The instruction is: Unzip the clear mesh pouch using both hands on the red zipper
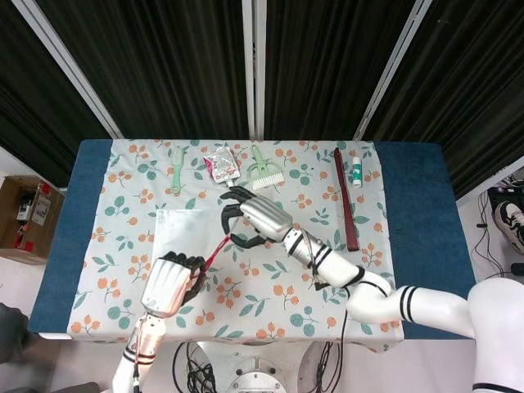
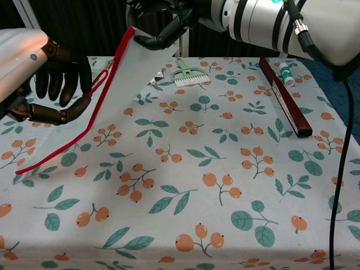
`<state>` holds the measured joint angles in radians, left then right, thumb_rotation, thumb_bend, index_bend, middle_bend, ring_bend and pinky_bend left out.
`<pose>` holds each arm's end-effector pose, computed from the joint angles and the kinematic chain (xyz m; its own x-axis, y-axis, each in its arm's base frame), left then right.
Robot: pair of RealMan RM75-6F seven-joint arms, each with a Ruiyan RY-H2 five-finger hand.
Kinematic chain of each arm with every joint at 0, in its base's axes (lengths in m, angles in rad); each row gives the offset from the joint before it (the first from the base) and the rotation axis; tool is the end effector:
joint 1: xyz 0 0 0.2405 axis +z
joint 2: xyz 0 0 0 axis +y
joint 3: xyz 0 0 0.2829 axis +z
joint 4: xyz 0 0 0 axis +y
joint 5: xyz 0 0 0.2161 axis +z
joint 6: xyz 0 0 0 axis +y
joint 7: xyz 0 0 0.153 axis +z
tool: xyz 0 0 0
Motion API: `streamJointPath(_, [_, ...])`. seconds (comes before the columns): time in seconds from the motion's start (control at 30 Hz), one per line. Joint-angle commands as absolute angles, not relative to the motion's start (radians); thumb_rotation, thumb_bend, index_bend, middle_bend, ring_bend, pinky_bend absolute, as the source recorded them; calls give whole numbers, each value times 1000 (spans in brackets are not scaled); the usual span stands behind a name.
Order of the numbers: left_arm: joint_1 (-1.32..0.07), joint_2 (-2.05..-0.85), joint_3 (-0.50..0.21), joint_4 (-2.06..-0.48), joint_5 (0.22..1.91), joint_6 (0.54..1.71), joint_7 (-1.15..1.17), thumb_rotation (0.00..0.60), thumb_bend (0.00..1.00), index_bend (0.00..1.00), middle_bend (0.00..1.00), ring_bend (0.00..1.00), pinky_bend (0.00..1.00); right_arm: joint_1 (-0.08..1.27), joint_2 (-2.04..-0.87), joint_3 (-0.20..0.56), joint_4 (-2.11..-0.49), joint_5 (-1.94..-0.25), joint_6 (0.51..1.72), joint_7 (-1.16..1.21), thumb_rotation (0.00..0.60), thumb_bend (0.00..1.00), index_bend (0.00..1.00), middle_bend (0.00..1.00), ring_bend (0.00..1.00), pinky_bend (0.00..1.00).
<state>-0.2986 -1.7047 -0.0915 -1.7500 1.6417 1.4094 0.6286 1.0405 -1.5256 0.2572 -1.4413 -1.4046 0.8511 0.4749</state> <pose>-0.1388 0.2221 -0.0083 0.3079 -0.0884 0.9473 0.8670 -0.3838 -0.3177 -0.0163 -0.4016 -0.0165 0.0464 -0.5125 0.8574 -0.7640 -0.5712 -0.3001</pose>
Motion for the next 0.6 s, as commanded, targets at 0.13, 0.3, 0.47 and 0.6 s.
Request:
streamJointPath(0.13, [-320,-1730,-102,-1719,1591,1366,620,600,459,741,701,656,646,1016,-1511,242,-1449,-1420,870,505,600,477,844,422,131,42])
streamJointPath(0.3, [-334,-1742,-96,-1685,1551,1326,627,600,460,741,701,656,645,999,-1504,225,-1447,-1447,890,529,600,477,847,425,133,42])
streamJointPath(0.47, [-341,-1736,-83,-1658,1513,1292,643,600,459,741,701,655,645,974,-1485,209,-1449,-1468,921,536,600,477,850,427,139,44])
streamJointPath(0.6, [-336,-1720,-80,-1641,1478,1285,641,600,460,741,700,655,645,948,-1465,200,-1452,-1475,949,543,600,477,851,427,140,45])
